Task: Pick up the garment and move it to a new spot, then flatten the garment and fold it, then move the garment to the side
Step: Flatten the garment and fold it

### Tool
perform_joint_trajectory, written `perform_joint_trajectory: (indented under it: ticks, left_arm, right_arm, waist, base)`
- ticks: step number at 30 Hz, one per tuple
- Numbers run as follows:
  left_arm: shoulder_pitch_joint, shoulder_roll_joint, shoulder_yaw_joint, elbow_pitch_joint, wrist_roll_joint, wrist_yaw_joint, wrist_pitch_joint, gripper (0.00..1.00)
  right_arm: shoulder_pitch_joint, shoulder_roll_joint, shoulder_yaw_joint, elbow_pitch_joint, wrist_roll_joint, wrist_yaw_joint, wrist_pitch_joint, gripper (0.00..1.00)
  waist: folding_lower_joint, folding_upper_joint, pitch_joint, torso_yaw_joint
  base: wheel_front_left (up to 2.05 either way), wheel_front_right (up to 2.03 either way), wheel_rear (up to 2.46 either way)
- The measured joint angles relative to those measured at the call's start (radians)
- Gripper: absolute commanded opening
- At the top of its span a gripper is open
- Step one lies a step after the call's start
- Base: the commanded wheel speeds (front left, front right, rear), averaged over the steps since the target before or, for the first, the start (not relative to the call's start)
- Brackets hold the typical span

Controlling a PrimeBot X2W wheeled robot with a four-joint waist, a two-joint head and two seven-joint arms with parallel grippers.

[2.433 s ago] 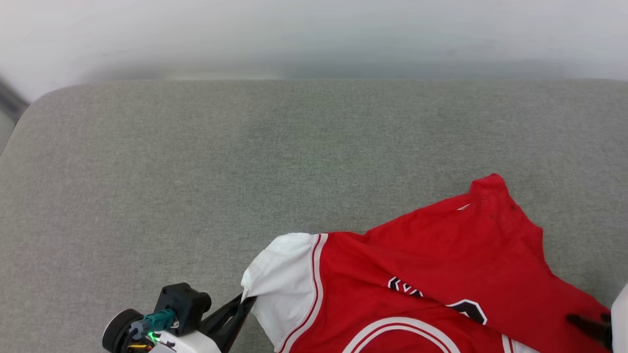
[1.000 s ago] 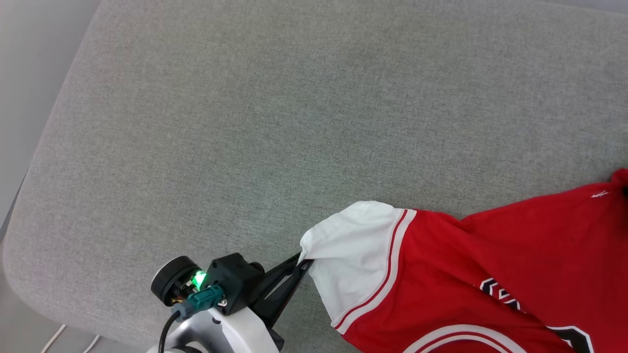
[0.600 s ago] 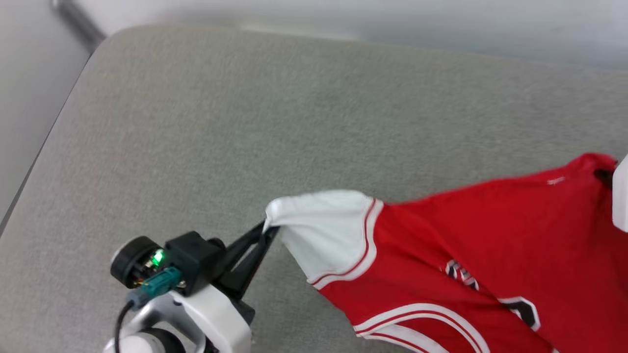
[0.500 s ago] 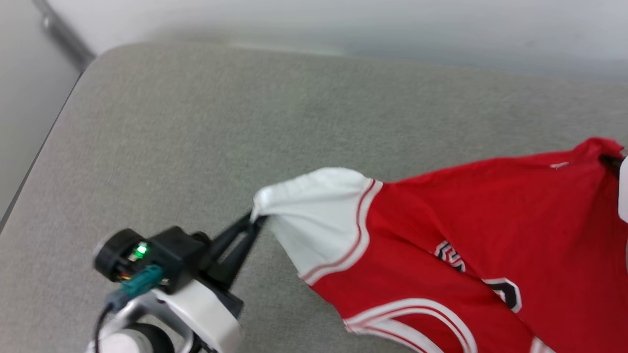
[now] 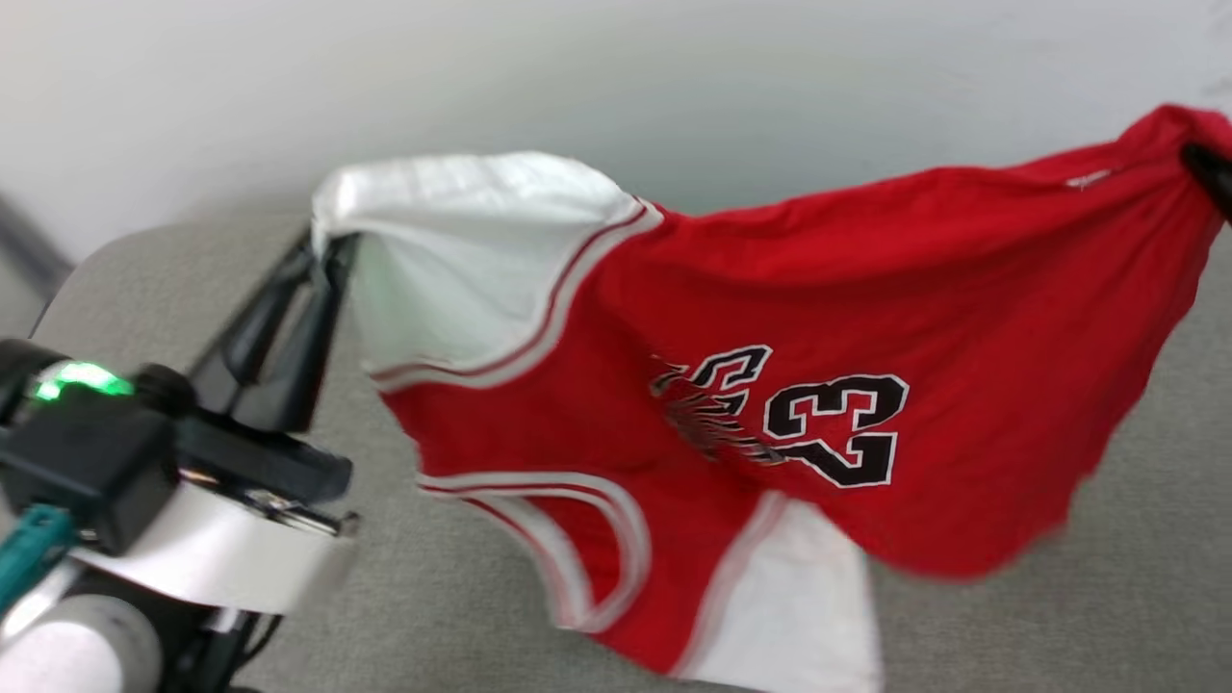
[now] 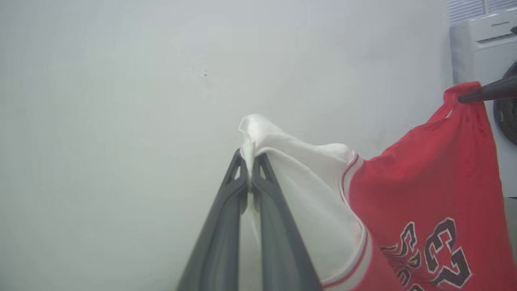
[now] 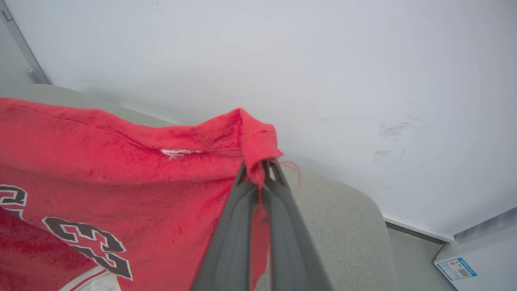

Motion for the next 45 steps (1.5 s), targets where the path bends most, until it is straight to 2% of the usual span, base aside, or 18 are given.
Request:
perform_joint_trajectory:
  ticks: [10,17,20,25,32,37,42,43,44,45]
  left_arm:
    - [-0.138,0.043,0.161,-0.058,-0.012,0.043,0.004,0.0]
    - [-0.279,0.069,0.253,-0.039,-0.048,0.043,0.018,0.0]
    - [-0.375,0.083,0.275,0.004,-0.067,0.024,0.025,0.0]
    - [-0.531,0.09,0.292,0.095,-0.093,-0.015,0.019,0.0]
    - [-0.811,0.084,0.258,0.281,-0.121,-0.106,0.013,0.0]
    - [-1.051,0.075,0.201,0.468,-0.094,-0.183,0.009,0.0]
    - [-1.315,0.035,0.146,0.682,-0.048,-0.249,-0.013,0.0]
    - [-1.364,0.025,0.133,0.731,-0.035,-0.259,-0.021,0.0]
    - [-1.476,-0.003,0.094,0.866,0.006,-0.288,-0.045,0.0]
    - [-1.505,-0.014,0.081,0.905,0.017,-0.294,-0.056,0.0]
  right_arm:
    - [-0.061,0.063,-0.049,-0.154,-0.004,0.0,-0.02,0.0]
    - [-0.158,0.084,-0.077,-0.18,-0.019,0.0,-0.044,0.0]
    - [-0.223,0.083,-0.082,-0.165,-0.053,0.0,-0.074,0.0]
    - [-0.339,0.077,-0.045,-0.122,-0.101,0.0,-0.134,0.0]
    - [-0.541,0.065,-0.002,-0.001,-0.157,0.001,-0.231,0.0]
    - [-0.714,0.059,0.041,0.134,-0.195,0.001,-0.293,0.0]
    - [-0.907,0.069,0.072,0.284,-0.254,0.001,-0.375,0.0]
    - [-0.943,0.074,0.081,0.318,-0.264,0.001,-0.393,0.0]
    - [-1.032,0.097,0.1,0.42,-0.303,0.001,-0.45,0.0]
    - [-1.057,0.107,0.099,0.456,-0.318,0.001,-0.47,0.0]
  waist:
    - [-0.0001,0.0,-0.013,-0.08]
    - [0.0,0.0,0.045,-0.107]
    - [0.0,0.0,0.091,-0.117]
    - [0.0001,0.0,0.165,-0.127]
    - [0.0002,0.0,0.289,-0.133]
    - [0.0002,0.0,0.387,-0.129]
    - [0.0003,0.0,0.487,-0.12]
    - [0.0003,0.0,0.506,-0.118]
    - [0.0003,0.0,0.558,-0.11]
    - [0.0004,0.0,0.573,-0.108]
  base:
    - [0.0,0.0,0.0]
    - [0.0,0.0,0.0]
    - [0.0,0.0,0.0]
    - [0.0,0.0,0.0]
    - [0.0,0.0,0.0]
    - [0.0,0.0,0.0]
    - [0.0,0.0,0.0]
    - [0.0,0.0,0.0]
    - [0.0,0.0,0.0]
    - [0.0,0.0,0.0]
